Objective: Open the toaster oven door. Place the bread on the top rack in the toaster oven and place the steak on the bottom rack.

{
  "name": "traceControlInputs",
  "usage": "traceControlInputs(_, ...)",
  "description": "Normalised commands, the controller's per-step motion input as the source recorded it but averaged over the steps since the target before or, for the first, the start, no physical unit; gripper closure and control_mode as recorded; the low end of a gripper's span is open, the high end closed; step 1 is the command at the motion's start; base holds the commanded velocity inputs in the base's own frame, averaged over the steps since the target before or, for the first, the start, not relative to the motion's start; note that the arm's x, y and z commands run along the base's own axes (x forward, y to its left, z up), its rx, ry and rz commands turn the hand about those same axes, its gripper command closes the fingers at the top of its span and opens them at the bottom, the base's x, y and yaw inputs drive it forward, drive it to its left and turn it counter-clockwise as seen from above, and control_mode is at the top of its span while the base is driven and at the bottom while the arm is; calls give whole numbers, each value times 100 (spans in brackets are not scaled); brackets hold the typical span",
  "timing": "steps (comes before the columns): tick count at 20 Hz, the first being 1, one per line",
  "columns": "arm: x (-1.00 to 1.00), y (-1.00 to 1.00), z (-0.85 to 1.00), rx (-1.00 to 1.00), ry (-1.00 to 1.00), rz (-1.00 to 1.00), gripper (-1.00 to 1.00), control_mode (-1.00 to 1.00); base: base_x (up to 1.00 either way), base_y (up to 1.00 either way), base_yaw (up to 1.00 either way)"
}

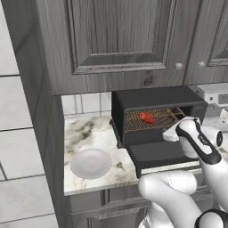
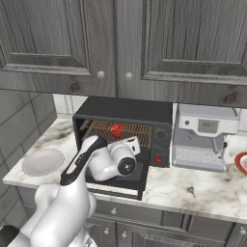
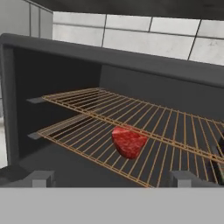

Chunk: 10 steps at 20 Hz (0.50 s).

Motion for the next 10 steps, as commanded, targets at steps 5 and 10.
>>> traceControlInputs(5, 17, -5, 0, -1, -2, -13, -100, -100, 0, 0, 0)
traceControlInputs(10, 17, -12, 0, 0, -4, -1, -100, -100, 0, 0, 0)
